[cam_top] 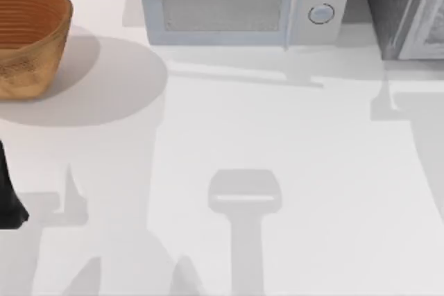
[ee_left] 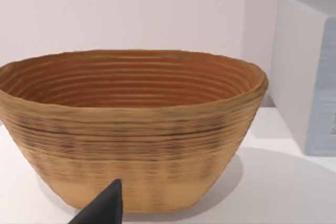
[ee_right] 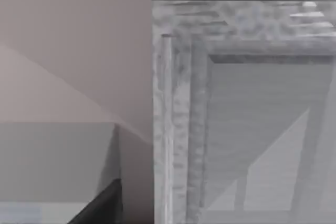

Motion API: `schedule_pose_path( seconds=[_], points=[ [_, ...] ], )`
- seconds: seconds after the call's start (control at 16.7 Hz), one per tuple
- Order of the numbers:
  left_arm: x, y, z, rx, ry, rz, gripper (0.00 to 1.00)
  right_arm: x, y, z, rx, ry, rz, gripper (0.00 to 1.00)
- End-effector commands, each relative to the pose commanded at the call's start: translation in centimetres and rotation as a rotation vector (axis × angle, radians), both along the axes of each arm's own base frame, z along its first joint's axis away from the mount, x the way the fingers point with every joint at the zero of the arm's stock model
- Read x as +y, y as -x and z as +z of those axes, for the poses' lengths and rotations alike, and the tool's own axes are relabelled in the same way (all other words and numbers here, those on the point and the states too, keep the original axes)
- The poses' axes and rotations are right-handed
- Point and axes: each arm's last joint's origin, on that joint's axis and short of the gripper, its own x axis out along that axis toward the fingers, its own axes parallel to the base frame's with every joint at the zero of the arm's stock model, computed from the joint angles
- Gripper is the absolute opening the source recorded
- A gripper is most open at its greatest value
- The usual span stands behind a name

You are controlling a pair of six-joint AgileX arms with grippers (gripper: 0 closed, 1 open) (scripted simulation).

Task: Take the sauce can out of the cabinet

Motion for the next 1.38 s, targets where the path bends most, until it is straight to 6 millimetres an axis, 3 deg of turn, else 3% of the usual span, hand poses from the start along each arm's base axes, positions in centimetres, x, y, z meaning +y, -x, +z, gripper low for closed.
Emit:
schedule_pose_path(
  seconds=[0.3,0.54,1.08,1.38],
  points=[
    [0.0,0.0,0.0,0.000,0.000,0.000,1.00,1.7,-5.4,7.3,-0.012,0.001,0.001,1.00],
    [0.0,0.0,0.0,0.000,0.000,0.000,1.00,2.7,-8.1,10.3,-0.034,-0.004,0.003,1.00],
    [0.0,0.0,0.0,0.000,0.000,0.000,1.00,3.0,-9.1,11.1,-0.047,-0.007,0.000,1.00],
    [0.0,0.0,0.0,0.000,0.000,0.000,1.00,4.1,-14.4,10.5,-0.034,-0.003,-0.005,1.00]
  ],
)
